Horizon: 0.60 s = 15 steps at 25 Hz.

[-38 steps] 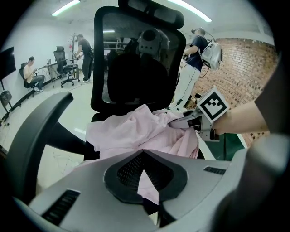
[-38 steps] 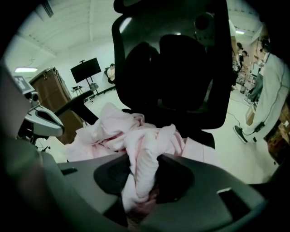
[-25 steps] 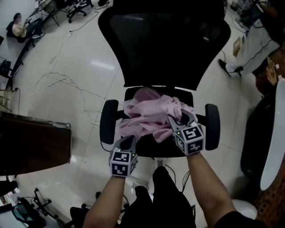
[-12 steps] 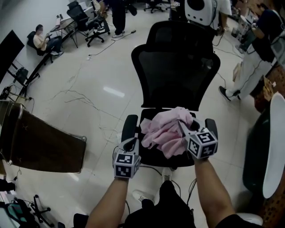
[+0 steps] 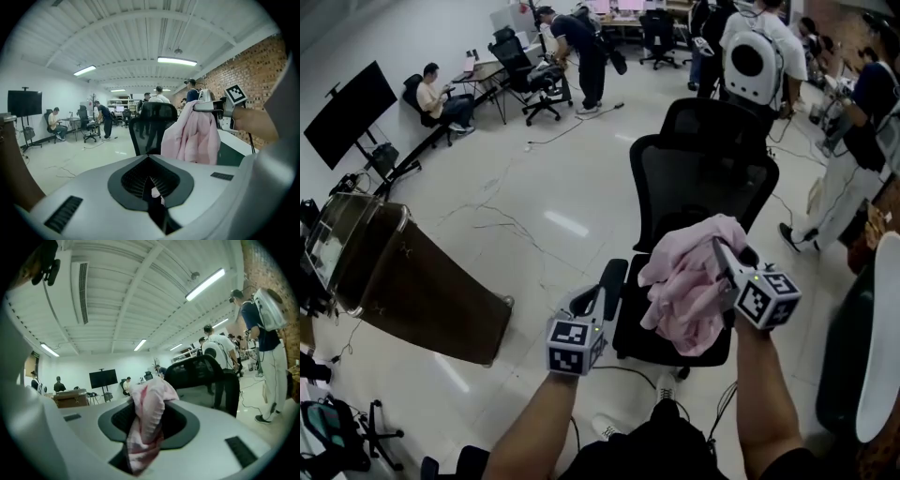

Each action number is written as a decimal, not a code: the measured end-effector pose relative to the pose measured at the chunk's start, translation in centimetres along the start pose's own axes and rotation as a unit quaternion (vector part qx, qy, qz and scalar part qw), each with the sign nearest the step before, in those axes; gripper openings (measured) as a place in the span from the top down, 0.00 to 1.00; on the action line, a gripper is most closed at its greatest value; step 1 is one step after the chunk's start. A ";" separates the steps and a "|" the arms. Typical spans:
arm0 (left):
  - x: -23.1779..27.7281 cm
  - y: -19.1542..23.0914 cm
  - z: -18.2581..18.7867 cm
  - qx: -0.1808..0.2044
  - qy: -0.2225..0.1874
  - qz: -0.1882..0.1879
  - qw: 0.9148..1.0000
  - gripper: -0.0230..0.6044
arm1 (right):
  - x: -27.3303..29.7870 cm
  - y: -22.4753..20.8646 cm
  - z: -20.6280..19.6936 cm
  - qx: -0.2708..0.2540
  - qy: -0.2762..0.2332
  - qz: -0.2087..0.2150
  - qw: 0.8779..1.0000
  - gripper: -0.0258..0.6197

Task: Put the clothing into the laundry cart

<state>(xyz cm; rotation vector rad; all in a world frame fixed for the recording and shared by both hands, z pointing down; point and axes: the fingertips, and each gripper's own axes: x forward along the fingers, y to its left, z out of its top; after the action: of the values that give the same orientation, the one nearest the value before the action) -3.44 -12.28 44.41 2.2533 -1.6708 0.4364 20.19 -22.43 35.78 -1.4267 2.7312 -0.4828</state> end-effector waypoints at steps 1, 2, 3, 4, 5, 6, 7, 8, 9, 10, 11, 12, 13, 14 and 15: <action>-0.8 0.5 0.7 0.003 -0.007 0.005 1.000 0.96 | -0.1 0.7 1.1 0.000 -0.007 0.007 1.000 0.74; -1.6 1.2 1.7 0.005 -0.016 0.011 1.000 0.96 | 0.0 1.6 2.5 -0.002 -0.015 0.015 1.000 0.74; -2.4 2.1 2.9 0.007 -0.026 0.020 0.999 0.96 | 0.4 2.7 4.0 -0.007 -0.024 0.026 0.999 0.74; -3.2 3.2 4.1 0.009 -0.037 0.029 0.999 0.96 | 0.8 3.9 5.7 -0.014 -0.035 0.040 0.998 0.74; -4.1 4.3 5.2 0.011 -0.048 0.038 0.998 0.96 | 1.2 5.3 7.4 -0.020 -0.047 0.055 0.997 0.74; -5.1 5.3 6.1 0.013 -0.058 0.047 0.997 0.96 | 1.5 6.7 9.0 -0.025 -0.057 0.068 0.996 0.74; -6.1 6.3 6.8 0.015 -0.066 0.056 0.996 0.96 | 1.7 8.0 10.4 -0.028 -0.067 0.079 0.994 0.74; -7.1 7.3 7.3 0.016 -0.072 0.064 0.995 0.96 | 1.8 9.2 11.7 -0.031 -0.075 0.089 0.993 0.74; -8.1 8.2 7.7 0.017 -0.076 0.073 0.994 0.96 | 2.0 10.3 12.9 -0.034 -0.082 0.099 0.991 0.74; -9.0 9.0 7.9 0.017 -0.078 0.081 0.993 0.96 | 2.3 11.4 14.0 -0.036 -0.088 0.108 0.990 0.74; -10.0 9.9 8.1 0.017 -0.080 0.090 0.993 0.96 | 2.6 12.5 15.1 -0.037 -0.093 0.118 0.988 0.74; -11.0 10.9 8.3 0.017 -0.084 0.099 0.991 0.96 | 3.0 13.6 16.1 -0.035 -0.097 0.128 0.986 0.74; -12.3 11.8 8.6 0.015 -0.088 0.109 0.990 0.96 | 3.3 14.9 17.1 -0.035 -0.102 0.137 0.985 0.74; -13.6 12.8 8.9 0.014 -0.095 0.120 0.988 0.96 | 3.6 16.4 18.0 -0.036 -0.107 0.148 0.983 0.74; -15.1 13.8 9.3 0.012 -0.102 0.131 0.986 0.96 | 3.8 18.0 19.0 -0.039 -0.112 0.158 0.980 0.74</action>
<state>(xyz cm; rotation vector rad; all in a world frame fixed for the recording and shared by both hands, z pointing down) -20.25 -6.86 30.55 2.1626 -2.0897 0.2918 6.68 -20.85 13.13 -0.9604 2.7399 -0.1905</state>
